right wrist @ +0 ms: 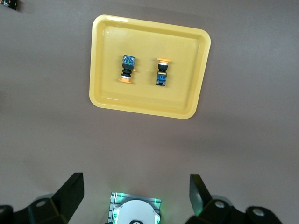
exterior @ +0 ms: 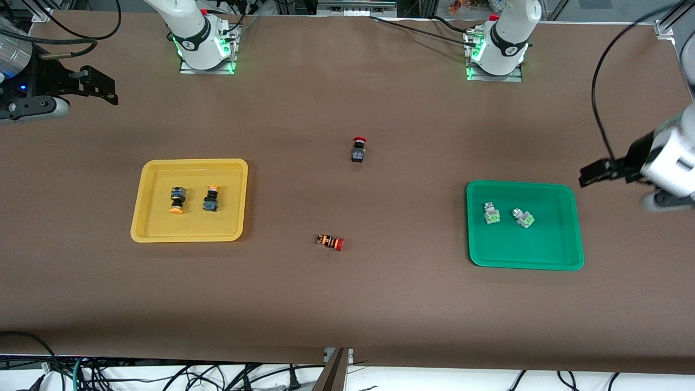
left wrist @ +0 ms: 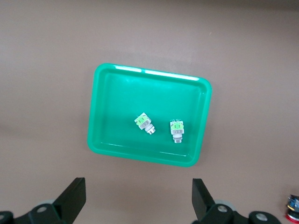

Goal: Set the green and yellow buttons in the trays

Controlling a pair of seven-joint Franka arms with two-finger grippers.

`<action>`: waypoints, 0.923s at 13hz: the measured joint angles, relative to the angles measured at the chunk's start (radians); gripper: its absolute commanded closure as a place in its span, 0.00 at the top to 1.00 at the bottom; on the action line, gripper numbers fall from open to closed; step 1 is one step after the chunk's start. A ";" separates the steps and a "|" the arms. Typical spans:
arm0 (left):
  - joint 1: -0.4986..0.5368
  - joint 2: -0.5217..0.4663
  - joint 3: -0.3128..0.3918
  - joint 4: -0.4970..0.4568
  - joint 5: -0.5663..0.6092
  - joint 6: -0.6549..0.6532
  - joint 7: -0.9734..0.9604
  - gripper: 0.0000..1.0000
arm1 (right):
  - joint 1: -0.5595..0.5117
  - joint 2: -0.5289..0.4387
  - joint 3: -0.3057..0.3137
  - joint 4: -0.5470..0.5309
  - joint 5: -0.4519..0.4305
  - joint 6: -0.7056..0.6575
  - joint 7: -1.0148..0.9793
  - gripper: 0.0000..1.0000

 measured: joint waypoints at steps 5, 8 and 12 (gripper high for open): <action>-0.124 -0.213 0.119 -0.261 -0.003 0.106 0.039 1.00 | -0.006 0.003 -0.001 0.000 -0.002 0.000 0.000 1.00; -0.127 -0.217 0.129 -0.290 -0.003 0.116 0.043 1.00 | -0.006 0.004 -0.001 0.000 -0.002 0.000 0.000 1.00; -0.130 -0.215 0.129 -0.285 -0.003 0.098 0.044 1.00 | -0.007 0.005 -0.001 0.000 -0.002 0.000 0.000 1.00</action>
